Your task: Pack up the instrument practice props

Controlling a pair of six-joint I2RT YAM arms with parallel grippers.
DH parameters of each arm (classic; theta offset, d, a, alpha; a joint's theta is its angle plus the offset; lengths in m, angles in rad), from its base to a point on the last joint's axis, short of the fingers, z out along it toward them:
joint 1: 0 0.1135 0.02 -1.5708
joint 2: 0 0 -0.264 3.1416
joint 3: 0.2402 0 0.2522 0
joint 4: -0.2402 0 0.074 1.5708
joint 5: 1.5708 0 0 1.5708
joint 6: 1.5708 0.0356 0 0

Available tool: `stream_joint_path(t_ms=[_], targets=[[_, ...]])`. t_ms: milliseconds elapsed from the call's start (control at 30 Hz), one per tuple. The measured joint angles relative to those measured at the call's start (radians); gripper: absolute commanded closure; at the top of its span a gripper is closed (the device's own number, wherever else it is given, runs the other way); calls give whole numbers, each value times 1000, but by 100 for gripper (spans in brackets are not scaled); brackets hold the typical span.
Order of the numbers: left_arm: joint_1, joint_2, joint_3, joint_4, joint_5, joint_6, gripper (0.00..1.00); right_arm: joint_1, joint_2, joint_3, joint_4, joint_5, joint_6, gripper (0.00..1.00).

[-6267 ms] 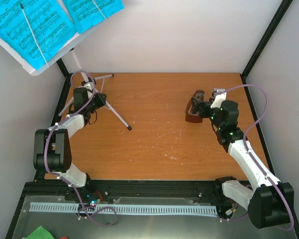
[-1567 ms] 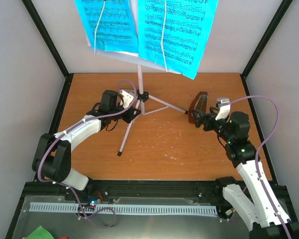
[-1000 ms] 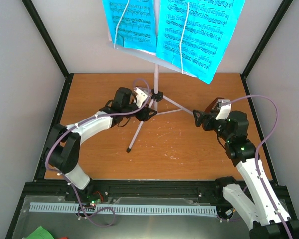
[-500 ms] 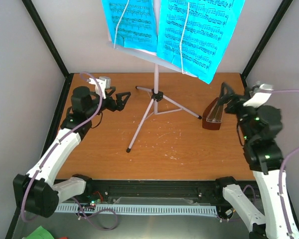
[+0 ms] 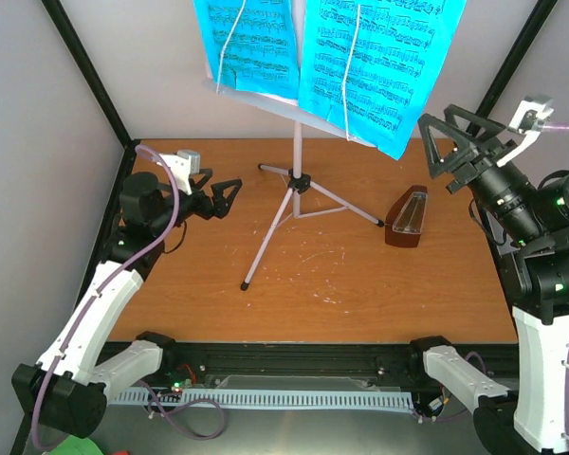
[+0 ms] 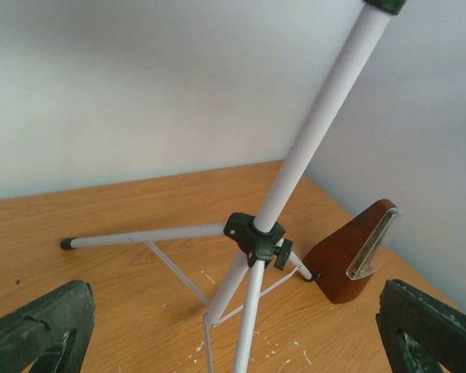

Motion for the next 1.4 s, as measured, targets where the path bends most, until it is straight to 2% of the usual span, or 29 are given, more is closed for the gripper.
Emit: stream_joint_path(t_ms=[100, 167, 300, 433, 700, 967, 1100, 1400], targets=[[0, -11, 20, -10, 29, -6, 1, 0, 14, 7, 14, -97, 40, 26], [0, -14, 55, -12, 63, -15, 2, 0, 23, 7, 14, -139, 59, 33], [0, 3, 184, -5, 156, -39, 14, 0, 38, -5, 30, -200, 92, 48], [-9, 62, 329, 25, 238, -72, 22, 0, 45, -19, 44, -230, 105, 52], [-134, 277, 621, 57, 293, -127, 29, 0, 48, -50, 53, -241, 110, 49], [-155, 493, 862, 55, 318, -187, 37, 0, 17, -55, 45, -212, 93, 43], [-158, 555, 925, 57, 331, -210, 43, 0, -9, -55, 35, -192, 75, 41], [-171, 639, 1011, 55, 366, -237, 48, 0, -42, -55, 35, -206, 53, 38]])
